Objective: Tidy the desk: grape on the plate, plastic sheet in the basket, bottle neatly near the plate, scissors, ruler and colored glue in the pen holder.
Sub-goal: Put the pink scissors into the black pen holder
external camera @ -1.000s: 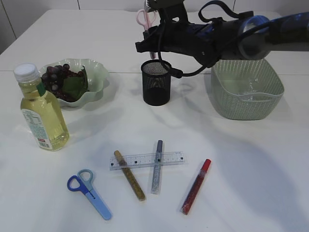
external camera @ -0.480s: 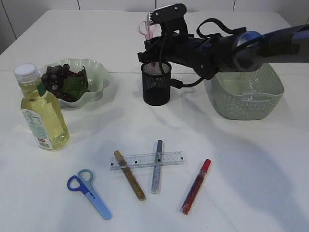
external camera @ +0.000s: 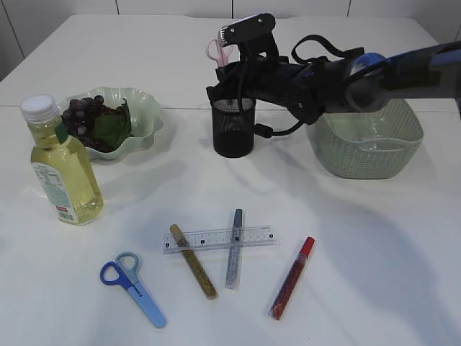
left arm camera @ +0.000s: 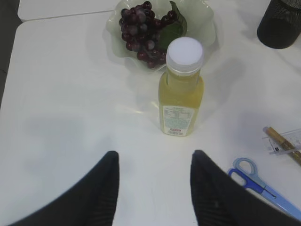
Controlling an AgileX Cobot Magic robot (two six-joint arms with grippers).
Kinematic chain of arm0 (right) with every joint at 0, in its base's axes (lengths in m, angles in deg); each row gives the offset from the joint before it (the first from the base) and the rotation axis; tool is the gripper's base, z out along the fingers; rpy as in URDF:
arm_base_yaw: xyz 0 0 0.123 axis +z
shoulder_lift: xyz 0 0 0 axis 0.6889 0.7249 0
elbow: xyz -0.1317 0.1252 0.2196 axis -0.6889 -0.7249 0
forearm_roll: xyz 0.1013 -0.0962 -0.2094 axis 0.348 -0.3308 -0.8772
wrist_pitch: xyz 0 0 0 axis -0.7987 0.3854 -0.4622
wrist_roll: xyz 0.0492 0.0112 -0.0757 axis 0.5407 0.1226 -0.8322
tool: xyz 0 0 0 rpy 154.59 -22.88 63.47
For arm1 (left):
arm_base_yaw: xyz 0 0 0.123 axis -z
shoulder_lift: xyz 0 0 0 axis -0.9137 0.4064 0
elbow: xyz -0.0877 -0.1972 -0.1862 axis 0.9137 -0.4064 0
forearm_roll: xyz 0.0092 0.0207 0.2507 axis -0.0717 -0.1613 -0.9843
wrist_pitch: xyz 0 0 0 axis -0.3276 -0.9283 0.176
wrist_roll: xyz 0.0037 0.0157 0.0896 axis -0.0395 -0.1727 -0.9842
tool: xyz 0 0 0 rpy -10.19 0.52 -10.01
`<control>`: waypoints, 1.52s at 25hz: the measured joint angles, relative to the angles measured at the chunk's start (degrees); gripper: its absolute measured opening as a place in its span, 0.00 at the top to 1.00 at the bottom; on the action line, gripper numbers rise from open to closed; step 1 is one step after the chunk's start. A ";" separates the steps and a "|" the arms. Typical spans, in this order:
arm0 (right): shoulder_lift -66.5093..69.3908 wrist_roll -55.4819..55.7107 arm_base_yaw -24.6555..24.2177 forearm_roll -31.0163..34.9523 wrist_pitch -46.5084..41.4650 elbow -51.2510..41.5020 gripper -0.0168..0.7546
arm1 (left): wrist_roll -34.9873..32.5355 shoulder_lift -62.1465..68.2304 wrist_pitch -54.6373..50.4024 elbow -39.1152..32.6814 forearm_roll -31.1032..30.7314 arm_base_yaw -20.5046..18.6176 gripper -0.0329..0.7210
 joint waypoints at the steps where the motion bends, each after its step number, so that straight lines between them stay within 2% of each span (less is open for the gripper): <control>1: 0.22 0.00 0.00 0.00 0.00 0.00 0.72 | 0.00 0.00 0.00 0.00 0.00 0.00 0.48; 28: 0.27 -0.28 -0.45 -1.08 -4.24 0.00 0.72 | 0.00 0.00 0.13 0.00 0.00 0.00 0.48; 38: 0.27 -0.28 1.09 -1.08 -6.04 0.00 0.67 | 0.00 0.00 0.13 0.00 0.00 0.00 0.48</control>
